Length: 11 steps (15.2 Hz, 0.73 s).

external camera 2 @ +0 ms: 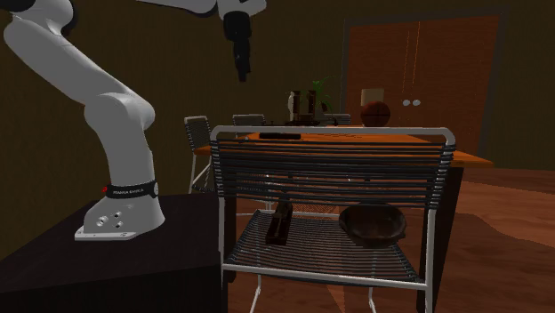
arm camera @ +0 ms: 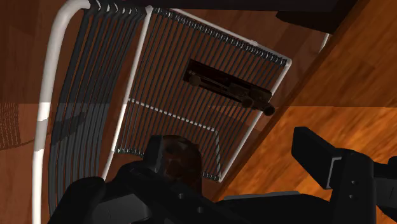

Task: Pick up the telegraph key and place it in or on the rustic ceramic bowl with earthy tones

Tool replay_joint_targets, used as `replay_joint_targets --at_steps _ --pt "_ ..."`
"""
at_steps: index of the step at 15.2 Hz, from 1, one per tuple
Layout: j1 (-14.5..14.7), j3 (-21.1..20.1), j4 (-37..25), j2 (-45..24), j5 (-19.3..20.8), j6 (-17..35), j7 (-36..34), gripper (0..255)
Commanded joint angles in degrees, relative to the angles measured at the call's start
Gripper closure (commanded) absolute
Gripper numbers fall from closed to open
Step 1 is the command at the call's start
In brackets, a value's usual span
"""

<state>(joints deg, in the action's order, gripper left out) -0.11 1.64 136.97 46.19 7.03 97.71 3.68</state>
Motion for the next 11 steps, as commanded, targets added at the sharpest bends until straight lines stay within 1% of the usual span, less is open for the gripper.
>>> replay_joint_targets --at_steps 1,6,11 --pt "0.0 0.0 0.0 0.0 0.0 0.0 0.0 0" --pt "2.72 3.54 5.86 -4.34 0.91 9.51 8.08 0" --pt "5.47 7.0 9.96 -10.84 1.45 19.26 16.36 0"
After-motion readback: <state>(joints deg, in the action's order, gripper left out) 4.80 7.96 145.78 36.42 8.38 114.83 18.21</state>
